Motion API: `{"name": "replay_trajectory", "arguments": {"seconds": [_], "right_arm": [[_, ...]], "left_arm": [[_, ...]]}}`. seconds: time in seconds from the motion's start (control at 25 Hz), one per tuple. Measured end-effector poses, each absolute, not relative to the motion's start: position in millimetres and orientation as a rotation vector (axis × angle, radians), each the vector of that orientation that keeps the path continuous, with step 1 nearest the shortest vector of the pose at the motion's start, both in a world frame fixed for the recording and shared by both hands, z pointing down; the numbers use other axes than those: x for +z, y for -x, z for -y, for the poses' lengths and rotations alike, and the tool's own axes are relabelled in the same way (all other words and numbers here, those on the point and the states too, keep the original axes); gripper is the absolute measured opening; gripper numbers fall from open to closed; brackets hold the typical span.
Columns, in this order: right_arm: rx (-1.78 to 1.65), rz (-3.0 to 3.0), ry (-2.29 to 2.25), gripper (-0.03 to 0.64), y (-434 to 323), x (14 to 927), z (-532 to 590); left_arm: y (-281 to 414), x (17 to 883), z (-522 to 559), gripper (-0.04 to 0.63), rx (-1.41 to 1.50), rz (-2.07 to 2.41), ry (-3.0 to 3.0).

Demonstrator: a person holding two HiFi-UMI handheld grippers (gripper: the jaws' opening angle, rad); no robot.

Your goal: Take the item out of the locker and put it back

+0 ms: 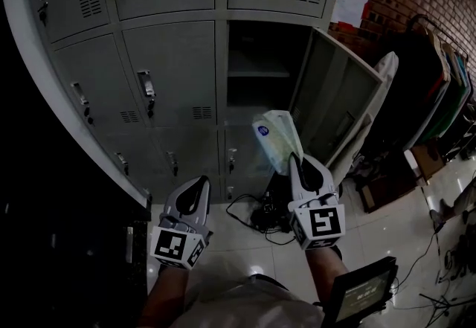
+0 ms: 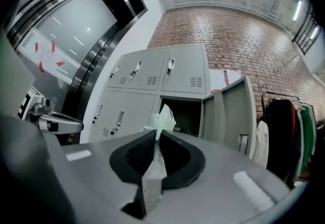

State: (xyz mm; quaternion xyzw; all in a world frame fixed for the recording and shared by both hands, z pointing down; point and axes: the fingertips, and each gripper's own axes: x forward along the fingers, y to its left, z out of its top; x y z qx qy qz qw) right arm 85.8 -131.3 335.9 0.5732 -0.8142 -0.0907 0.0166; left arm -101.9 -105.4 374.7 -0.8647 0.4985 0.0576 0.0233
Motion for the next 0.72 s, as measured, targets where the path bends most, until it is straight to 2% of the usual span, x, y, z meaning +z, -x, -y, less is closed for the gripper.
{"name": "replay_trajectory", "arguments": {"seconds": [0.28, 0.72], "right_arm": [[-0.406, 2.506, -1.862, 0.015, -98, 303, 230], [-0.318, 2.520, -1.814, 0.015, -82, 291, 414]], "left_arm": [[105, 381, 174, 0.005, 0.187, -1.559, 2.675], [99, 385, 271, 0.005, 0.151, -1.607, 2.639]]}}
